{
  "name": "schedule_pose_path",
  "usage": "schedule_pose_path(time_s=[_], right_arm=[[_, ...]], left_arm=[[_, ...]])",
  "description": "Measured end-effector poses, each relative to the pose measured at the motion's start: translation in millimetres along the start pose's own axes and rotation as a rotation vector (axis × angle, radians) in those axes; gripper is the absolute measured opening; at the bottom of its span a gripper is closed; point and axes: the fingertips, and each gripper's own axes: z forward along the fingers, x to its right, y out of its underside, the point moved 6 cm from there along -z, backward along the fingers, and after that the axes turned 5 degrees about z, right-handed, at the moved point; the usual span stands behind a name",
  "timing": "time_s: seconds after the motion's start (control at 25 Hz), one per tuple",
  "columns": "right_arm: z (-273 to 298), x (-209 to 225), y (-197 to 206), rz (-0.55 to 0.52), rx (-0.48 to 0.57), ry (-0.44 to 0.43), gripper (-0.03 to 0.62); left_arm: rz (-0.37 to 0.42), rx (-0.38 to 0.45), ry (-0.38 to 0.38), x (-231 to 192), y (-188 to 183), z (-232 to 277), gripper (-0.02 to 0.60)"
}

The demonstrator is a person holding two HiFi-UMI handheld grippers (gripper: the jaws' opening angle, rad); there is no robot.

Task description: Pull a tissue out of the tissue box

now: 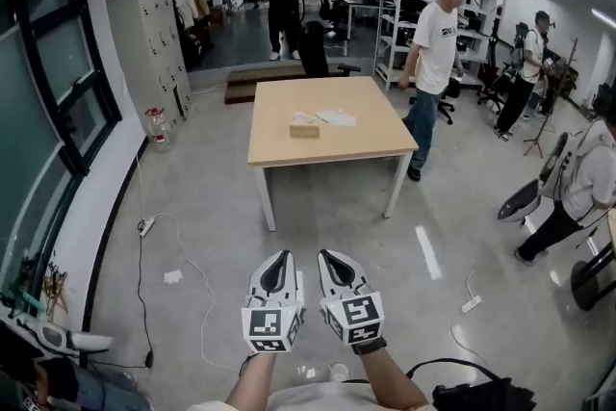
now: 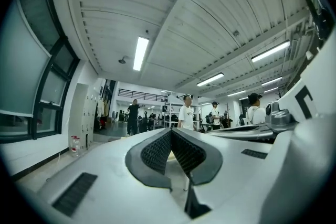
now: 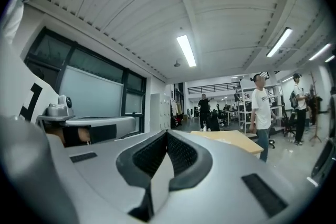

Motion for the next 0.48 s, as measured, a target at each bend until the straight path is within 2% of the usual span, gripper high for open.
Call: schedule_pose_path(time_s=[0.2, 0.32, 0.48], right_arm=[[3.7, 56.7, 1.7, 0.04, 0.031, 0.025, -0.003], [18.8, 86.6, 13.5, 0.072, -0.003, 0.042, -0.002], [53.5, 100.5, 27.1, 0.092, -0.057, 0.013, -0.003]], left_arm=[[0.024, -0.013, 0.002, 32.1, 12.2, 39.3, 0.002], [0.045, -0.035, 0.01, 45.9, 23.2, 63.1, 0.002], [0.037, -0.081, -0.006, 30.6, 36.3, 93.5, 0.002]])
